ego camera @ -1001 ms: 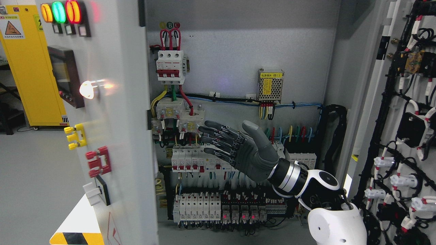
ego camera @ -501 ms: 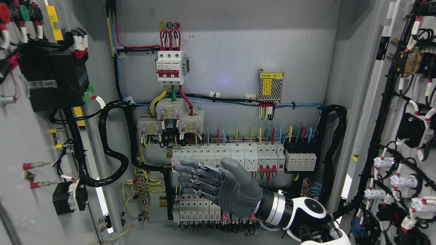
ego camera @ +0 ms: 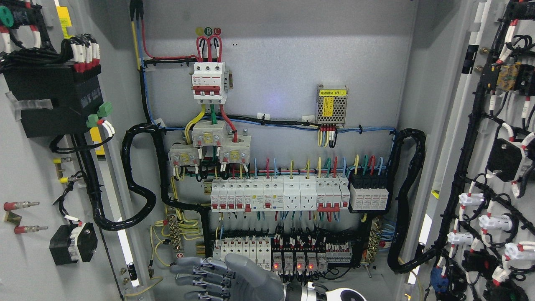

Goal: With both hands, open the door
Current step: 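Withdraw the right hand down out of the cabinet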

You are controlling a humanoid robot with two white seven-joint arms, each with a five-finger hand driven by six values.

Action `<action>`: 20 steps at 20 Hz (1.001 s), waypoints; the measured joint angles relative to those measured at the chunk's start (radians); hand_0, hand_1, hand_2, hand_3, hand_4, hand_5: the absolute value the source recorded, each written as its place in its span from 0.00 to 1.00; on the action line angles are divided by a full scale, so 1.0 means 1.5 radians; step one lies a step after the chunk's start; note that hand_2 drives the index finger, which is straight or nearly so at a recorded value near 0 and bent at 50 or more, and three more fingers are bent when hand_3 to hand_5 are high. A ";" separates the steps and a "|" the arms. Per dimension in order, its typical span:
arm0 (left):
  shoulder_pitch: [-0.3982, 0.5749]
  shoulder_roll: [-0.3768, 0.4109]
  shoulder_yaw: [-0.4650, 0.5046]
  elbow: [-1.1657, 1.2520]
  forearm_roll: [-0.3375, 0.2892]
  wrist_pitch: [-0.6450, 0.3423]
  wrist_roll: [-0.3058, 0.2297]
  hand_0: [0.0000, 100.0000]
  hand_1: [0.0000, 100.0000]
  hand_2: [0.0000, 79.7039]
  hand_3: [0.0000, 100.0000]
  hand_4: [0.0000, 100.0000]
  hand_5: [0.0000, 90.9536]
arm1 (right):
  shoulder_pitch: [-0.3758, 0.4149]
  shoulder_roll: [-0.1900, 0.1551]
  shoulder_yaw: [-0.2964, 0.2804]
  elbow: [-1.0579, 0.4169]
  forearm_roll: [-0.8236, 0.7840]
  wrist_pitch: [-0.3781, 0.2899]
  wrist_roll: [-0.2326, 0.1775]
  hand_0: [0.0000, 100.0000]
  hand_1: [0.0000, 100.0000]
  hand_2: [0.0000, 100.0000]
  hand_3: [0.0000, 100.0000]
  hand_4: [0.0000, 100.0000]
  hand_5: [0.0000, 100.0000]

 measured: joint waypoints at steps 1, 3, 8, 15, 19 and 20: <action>0.000 0.000 0.000 0.000 0.000 0.000 0.000 0.00 0.00 0.00 0.00 0.00 0.00 | 0.003 0.003 0.012 -0.004 0.001 -0.003 -0.015 0.21 0.08 0.00 0.00 0.00 0.00; 0.000 0.000 0.000 0.000 0.000 0.000 0.000 0.00 0.00 0.00 0.00 0.00 0.00 | 0.007 0.011 0.032 -0.012 0.003 -0.008 -0.043 0.21 0.08 0.00 0.00 0.00 0.00; 0.001 0.000 0.000 0.000 0.000 0.000 0.000 0.00 0.00 0.00 0.00 0.00 0.00 | 0.011 0.031 0.079 -0.026 0.005 -0.011 -0.067 0.21 0.08 0.00 0.00 0.00 0.00; 0.001 0.000 0.000 0.000 0.000 0.000 0.000 0.00 0.00 0.00 0.00 0.00 0.00 | -0.003 0.049 0.130 -0.038 0.006 -0.013 -0.074 0.21 0.08 0.00 0.00 0.00 0.00; 0.001 0.000 0.000 0.000 0.000 0.000 0.000 0.00 0.00 0.00 0.00 0.00 0.00 | -0.014 0.054 0.153 -0.039 0.004 -0.013 -0.112 0.21 0.08 0.00 0.00 0.00 0.00; 0.001 0.000 0.000 0.000 0.000 0.000 0.000 0.00 0.00 0.00 0.00 0.00 0.00 | -0.017 0.056 0.158 -0.039 0.003 -0.013 -0.117 0.21 0.08 0.00 0.00 0.00 0.00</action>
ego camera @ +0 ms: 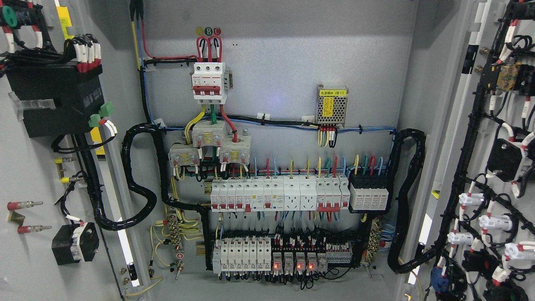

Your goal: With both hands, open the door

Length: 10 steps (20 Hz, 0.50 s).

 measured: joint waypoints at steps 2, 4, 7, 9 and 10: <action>0.000 0.000 0.000 0.000 0.000 0.000 0.000 0.00 0.00 0.00 0.00 0.00 0.00 | -0.006 0.002 0.009 0.000 -0.002 0.000 -0.010 0.21 0.08 0.00 0.00 0.00 0.00; 0.000 0.000 0.000 0.000 0.000 0.000 0.000 0.00 0.00 0.00 0.00 0.00 0.00 | -0.013 0.004 0.018 -0.001 -0.003 0.000 -0.015 0.22 0.08 0.00 0.00 0.00 0.00; 0.000 0.000 0.000 0.000 0.000 0.000 0.000 0.00 0.00 0.00 0.00 0.00 0.00 | -0.024 0.006 0.033 -0.002 -0.004 -0.001 -0.018 0.22 0.08 0.00 0.00 0.00 0.00; 0.000 0.000 0.000 0.000 0.000 0.000 0.000 0.00 0.00 0.00 0.00 0.00 0.00 | -0.029 0.007 0.047 -0.002 -0.004 -0.001 -0.019 0.22 0.08 0.00 0.00 0.00 0.00; 0.000 0.000 0.000 0.000 0.000 0.000 0.000 0.00 0.00 0.00 0.00 0.00 0.00 | -0.032 0.008 0.054 -0.002 -0.004 -0.001 -0.022 0.21 0.08 0.00 0.00 0.00 0.00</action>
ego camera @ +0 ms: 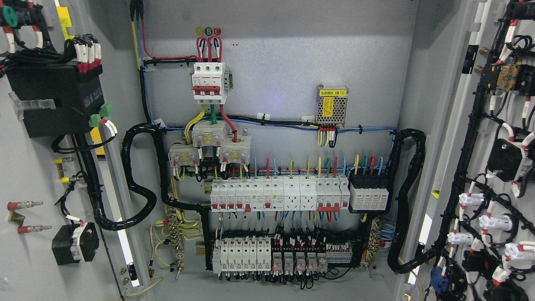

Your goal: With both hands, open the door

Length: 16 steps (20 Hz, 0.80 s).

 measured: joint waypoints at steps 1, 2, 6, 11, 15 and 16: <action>0.000 0.000 0.000 0.000 0.000 0.000 0.000 0.00 0.00 0.00 0.00 0.00 0.00 | -0.003 0.000 0.007 0.000 0.000 0.000 -0.006 0.21 0.08 0.00 0.00 0.00 0.00; 0.000 0.000 0.000 0.000 0.000 0.000 0.000 0.00 0.00 0.00 0.00 0.00 0.00 | -0.005 0.001 0.012 0.000 0.000 0.000 -0.009 0.21 0.08 0.00 0.00 0.00 0.00; 0.000 -0.006 0.000 0.000 0.000 0.000 0.000 0.00 0.00 0.00 0.00 0.00 0.00 | -0.018 0.002 0.033 0.005 -0.001 0.000 -0.019 0.21 0.08 0.00 0.00 0.00 0.00; 0.000 -0.013 0.000 0.000 0.000 0.000 0.000 0.00 0.00 0.00 0.00 0.00 0.00 | -0.026 0.004 0.046 0.011 -0.002 0.000 -0.020 0.21 0.08 0.00 0.00 0.00 0.00; 0.000 -0.016 0.000 0.000 0.000 0.000 0.000 0.00 0.00 0.00 0.00 0.00 0.00 | -0.010 -0.003 0.024 0.016 0.001 0.002 -0.020 0.21 0.08 0.00 0.00 0.00 0.00; 0.000 -0.017 0.000 0.000 0.000 0.000 0.000 0.00 0.00 0.00 0.00 0.00 0.00 | 0.002 -0.007 0.013 0.017 0.002 0.003 -0.021 0.21 0.08 0.00 0.00 0.00 0.00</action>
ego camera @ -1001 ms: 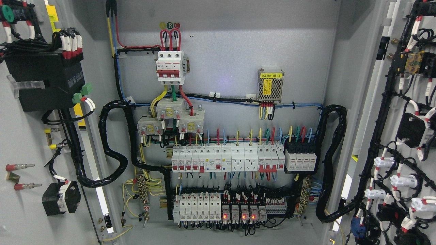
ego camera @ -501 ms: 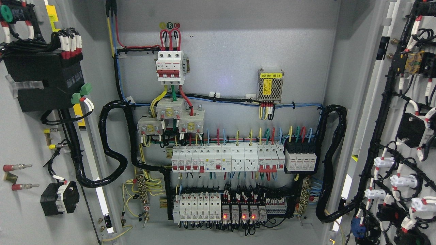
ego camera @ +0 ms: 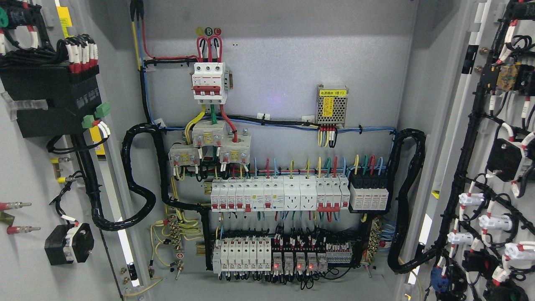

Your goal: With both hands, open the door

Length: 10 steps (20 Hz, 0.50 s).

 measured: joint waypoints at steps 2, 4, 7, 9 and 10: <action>0.000 -0.001 0.000 0.000 0.000 0.000 0.000 0.00 0.00 0.00 0.00 0.00 0.00 | 0.029 -0.011 -0.027 -0.001 0.001 0.000 -0.019 0.21 0.08 0.00 0.00 0.00 0.00; 0.000 -0.002 0.000 0.000 0.000 0.000 0.000 0.00 0.00 0.00 0.00 0.00 0.00 | 0.064 -0.025 -0.058 -0.010 0.002 -0.008 -0.051 0.21 0.08 0.00 0.00 0.00 0.00; 0.001 0.000 0.000 -0.002 0.000 0.000 -0.001 0.00 0.00 0.00 0.00 0.00 0.00 | 0.124 -0.055 -0.102 -0.033 0.004 -0.058 -0.095 0.21 0.08 0.00 0.00 0.00 0.00; 0.012 0.003 0.000 -0.021 0.000 -0.001 -0.002 0.00 0.00 0.00 0.00 0.00 0.00 | 0.172 -0.082 -0.134 -0.055 0.005 -0.102 -0.117 0.21 0.08 0.00 0.00 0.00 0.00; 0.021 0.005 0.000 -0.038 0.000 -0.007 -0.002 0.00 0.00 0.00 0.00 0.00 0.00 | 0.198 -0.096 -0.151 -0.066 0.005 -0.123 -0.126 0.21 0.08 0.00 0.00 0.00 0.00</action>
